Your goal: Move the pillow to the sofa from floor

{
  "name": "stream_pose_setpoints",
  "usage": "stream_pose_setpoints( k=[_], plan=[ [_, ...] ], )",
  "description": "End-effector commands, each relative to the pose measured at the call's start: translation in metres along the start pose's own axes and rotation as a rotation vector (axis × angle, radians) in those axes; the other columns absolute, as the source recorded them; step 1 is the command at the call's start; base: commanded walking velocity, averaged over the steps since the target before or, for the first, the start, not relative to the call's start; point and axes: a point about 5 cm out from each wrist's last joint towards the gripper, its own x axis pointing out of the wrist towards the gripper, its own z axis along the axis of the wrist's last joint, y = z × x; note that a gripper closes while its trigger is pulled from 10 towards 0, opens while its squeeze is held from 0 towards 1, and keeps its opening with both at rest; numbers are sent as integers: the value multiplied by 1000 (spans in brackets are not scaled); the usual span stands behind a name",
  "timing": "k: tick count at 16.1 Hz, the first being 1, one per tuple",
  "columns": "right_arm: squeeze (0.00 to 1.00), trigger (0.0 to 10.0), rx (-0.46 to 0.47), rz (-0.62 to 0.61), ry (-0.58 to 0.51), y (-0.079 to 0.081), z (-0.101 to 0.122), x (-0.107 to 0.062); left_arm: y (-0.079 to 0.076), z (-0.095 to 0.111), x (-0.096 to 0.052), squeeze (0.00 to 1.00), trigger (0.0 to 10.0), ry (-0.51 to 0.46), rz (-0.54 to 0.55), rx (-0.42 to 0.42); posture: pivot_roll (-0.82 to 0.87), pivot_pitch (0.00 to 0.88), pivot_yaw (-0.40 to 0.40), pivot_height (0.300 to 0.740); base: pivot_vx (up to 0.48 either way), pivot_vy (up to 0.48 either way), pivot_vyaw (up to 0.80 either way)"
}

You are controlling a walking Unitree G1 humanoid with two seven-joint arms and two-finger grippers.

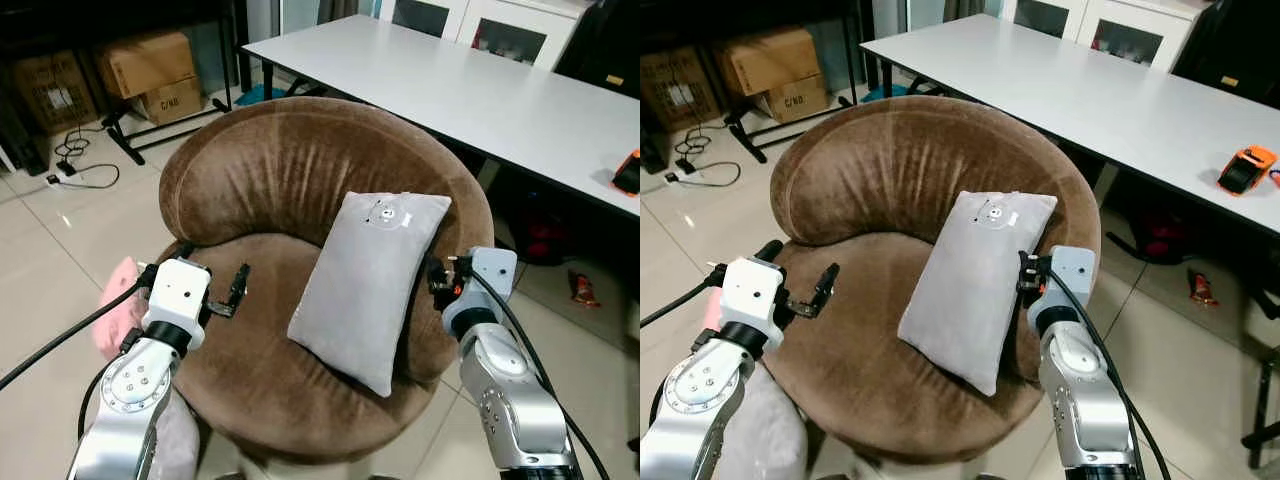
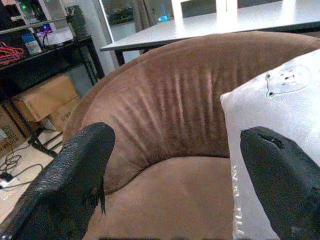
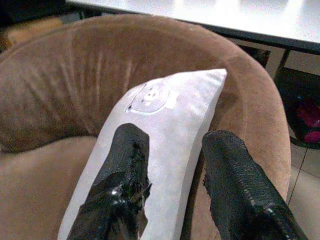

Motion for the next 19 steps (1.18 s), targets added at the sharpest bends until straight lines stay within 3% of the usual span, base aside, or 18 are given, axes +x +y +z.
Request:
stream_pose_setpoints(
  k=[1,11,16,19],
  plan=[
    [0,10000,-28,6,-4,-1,3,1,0,-1,0,294,10000,4,14,8,-1,0,-70,740,-247,0,0],
    [0,10000,-70,31,35,1,0,1,-3,-3,-1,294,10000,-5,35,-10,-1,0,-78,740,-265,0,0],
    [0,10000,-98,50,62,2,-2,2,-3,-5,-1,306,10000,4,58,-32,2,0,-86,740,0,0,0],
    [0,10000,-88,53,59,2,-1,2,-2,-5,0,302,10000,6,60,-34,2,0,-87,740,0,361,0]
  ],
)
